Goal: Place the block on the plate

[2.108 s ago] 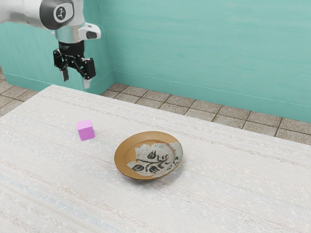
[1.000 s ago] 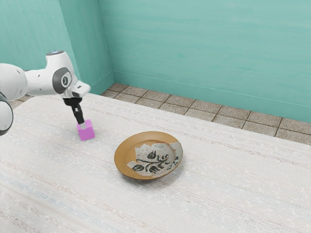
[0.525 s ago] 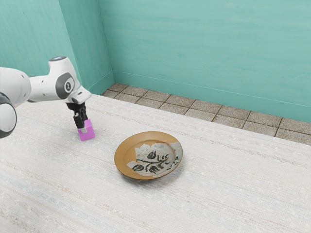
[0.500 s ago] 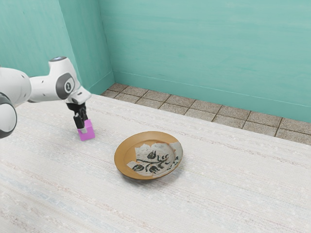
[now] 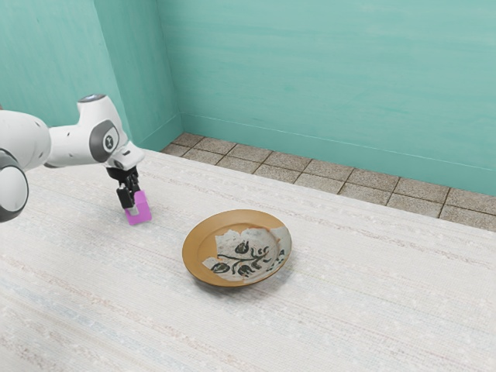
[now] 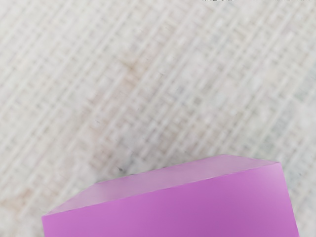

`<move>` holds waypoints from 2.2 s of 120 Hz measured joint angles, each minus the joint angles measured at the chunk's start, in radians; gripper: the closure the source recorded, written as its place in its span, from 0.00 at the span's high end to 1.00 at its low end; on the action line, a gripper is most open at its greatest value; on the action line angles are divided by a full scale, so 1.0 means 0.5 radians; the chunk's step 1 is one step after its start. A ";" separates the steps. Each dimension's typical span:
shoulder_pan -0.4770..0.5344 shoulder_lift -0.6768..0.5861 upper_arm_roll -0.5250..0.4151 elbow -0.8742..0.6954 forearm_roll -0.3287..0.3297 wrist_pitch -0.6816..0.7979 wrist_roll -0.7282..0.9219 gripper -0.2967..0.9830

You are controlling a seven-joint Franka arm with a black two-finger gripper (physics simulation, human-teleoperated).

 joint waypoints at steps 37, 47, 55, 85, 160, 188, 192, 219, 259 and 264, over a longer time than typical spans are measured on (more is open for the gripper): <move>-0.024 0.036 0.009 0.022 0.004 0.016 -0.130 0.77; -0.027 0.038 0.008 0.022 0.007 0.017 -0.156 0.76; -0.027 0.039 0.006 0.022 0.011 0.018 -0.174 0.72; -0.014 0.026 0.004 0.021 0.018 0.019 -0.228 0.63; -0.016 0.005 -0.012 0.022 0.024 0.020 -0.304 0.55; -0.133 -0.210 -0.063 -0.010 0.026 -0.022 -0.322 0.54; -0.187 -0.281 -0.070 -0.060 0.026 -0.039 -0.328 0.54; -0.631 -0.709 -0.115 -0.609 0.024 -0.042 -0.431 0.53; -0.737 -0.716 -0.286 -0.860 -0.013 0.219 -0.657 0.61; -0.732 -0.707 -0.287 -0.861 -0.017 0.241 -0.679 0.64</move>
